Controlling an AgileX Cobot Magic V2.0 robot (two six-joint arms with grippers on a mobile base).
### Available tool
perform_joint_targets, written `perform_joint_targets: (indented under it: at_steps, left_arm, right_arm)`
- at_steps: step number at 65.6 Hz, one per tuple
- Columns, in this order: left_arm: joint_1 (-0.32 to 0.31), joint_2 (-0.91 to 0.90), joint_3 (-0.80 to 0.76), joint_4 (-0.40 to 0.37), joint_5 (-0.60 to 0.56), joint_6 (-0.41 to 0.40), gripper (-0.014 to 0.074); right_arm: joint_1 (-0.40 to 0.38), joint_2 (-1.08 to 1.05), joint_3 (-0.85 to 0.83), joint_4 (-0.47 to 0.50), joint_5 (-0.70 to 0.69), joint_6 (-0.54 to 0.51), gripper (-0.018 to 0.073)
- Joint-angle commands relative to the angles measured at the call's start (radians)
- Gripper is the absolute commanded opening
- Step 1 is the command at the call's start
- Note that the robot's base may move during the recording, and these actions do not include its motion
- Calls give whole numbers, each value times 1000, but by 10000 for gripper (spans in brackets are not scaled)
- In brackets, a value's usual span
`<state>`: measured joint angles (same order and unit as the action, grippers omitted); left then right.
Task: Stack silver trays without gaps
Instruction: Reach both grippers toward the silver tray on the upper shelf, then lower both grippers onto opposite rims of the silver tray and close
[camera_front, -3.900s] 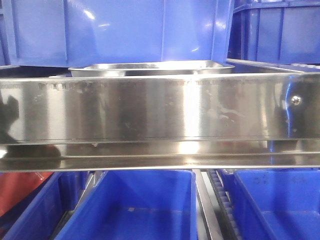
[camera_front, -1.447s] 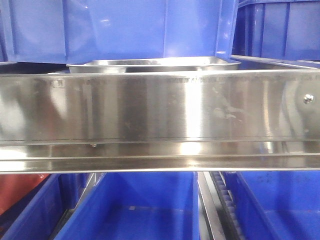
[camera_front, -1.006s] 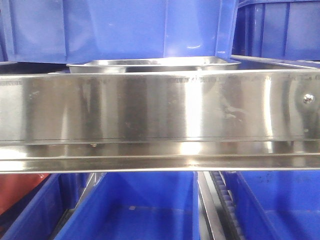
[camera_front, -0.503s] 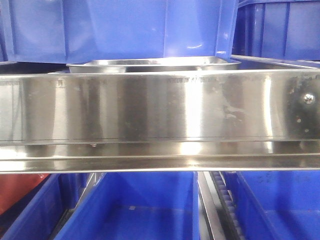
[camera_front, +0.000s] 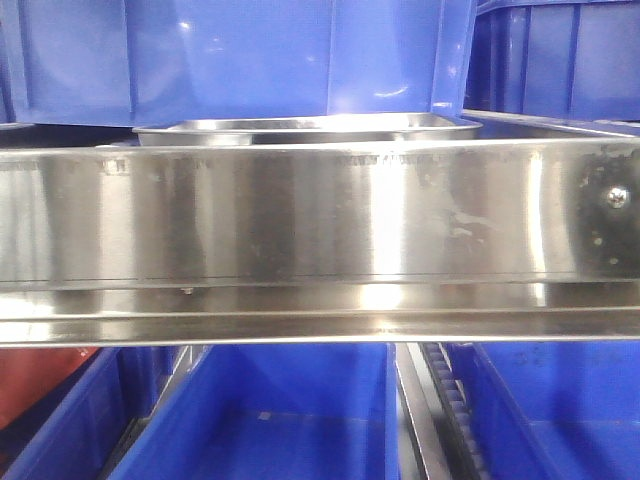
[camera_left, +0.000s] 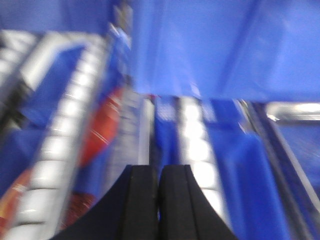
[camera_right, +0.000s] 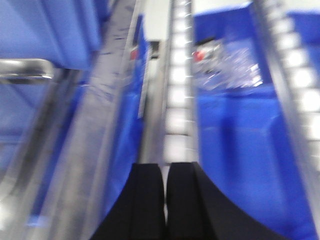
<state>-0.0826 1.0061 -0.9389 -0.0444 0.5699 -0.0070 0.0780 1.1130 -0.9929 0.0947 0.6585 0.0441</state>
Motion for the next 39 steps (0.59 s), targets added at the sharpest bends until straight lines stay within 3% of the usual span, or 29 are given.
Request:
perform_joint_targets:
  at_steps: [1, 5, 10, 15, 19, 26, 33, 39]
  left_arm:
    - [-67, 68, -75, 11, 29, -47, -10]
    - [-126, 127, -123, 92, 48, -144, -10]
    - [-200, 192, -190, 261, 91, -333, -10]
    - [-284, 265, -259, 435, 165, -530, -10]
    - [-332, 316, -311, 496, 225, -610, -10]
    - [-378, 419, -423, 457, 334, -633, -10]
    - [-380, 514, -520, 384, 397, -631, -10]
    - [-380, 573, -569, 379, 417, -631, -10]
  right_arm:
    - [54, 56, -69, -36, -4, 75, -3]
    - [99, 102, -119, -95, 22, 171, -3]
    - [156, 168, -195, -176, 97, 299, -3]
    - [201, 227, -265, -217, 172, 354, -3]
    - [231, 277, -327, -217, 220, 369, -3]
    - [278, 359, -435, -217, 332, 400, -3]
    - [315, 443, -537, -217, 414, 402, -3]
    - [333, 508, -599, -217, 442, 402, -3]
